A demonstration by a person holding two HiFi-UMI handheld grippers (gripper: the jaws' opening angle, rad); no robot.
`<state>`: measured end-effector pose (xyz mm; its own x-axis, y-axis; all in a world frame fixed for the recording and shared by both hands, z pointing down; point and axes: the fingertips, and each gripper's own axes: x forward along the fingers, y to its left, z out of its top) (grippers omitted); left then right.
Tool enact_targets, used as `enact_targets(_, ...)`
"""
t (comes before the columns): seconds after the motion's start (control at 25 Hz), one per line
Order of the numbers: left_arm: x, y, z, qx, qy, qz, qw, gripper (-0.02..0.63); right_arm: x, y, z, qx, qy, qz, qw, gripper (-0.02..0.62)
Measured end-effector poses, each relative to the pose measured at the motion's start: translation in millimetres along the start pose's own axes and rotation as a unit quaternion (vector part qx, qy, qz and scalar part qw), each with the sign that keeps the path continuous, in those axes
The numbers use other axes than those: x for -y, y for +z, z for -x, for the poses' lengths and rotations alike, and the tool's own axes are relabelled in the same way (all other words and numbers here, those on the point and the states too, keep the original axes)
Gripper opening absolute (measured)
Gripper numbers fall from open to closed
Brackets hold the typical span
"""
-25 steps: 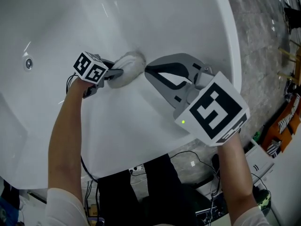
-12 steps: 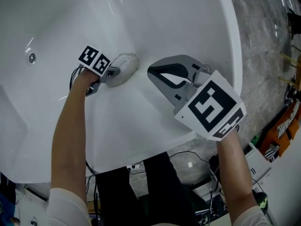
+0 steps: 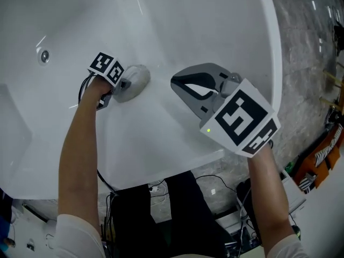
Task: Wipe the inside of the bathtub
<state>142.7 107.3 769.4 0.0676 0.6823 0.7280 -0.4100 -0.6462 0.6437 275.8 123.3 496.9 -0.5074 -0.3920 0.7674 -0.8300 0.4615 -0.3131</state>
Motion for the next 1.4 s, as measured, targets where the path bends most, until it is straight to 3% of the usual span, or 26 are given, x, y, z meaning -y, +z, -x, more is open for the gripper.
enact_targets(0.76,-66.5,-83.8,37.9,0.002,0.021,0.043,0.9988,0.095,-58.3,47.0,-66.4,-0.033,0.028,0.038,0.998,0.004)
enact_targets(1.12,-76.8,-94.1,40.5,0.014,0.023,0.051,0.9984,0.095,-71.5,49.2,-86.9,-0.043,0.040,0.042,0.997,0.003)
enact_targets(1.4,-136.4,-159.3,64.3,0.021,0.035,0.067,0.9969,0.095,-117.8,82.2,-140.0,-0.049,0.048,0.059,0.996,0.003)
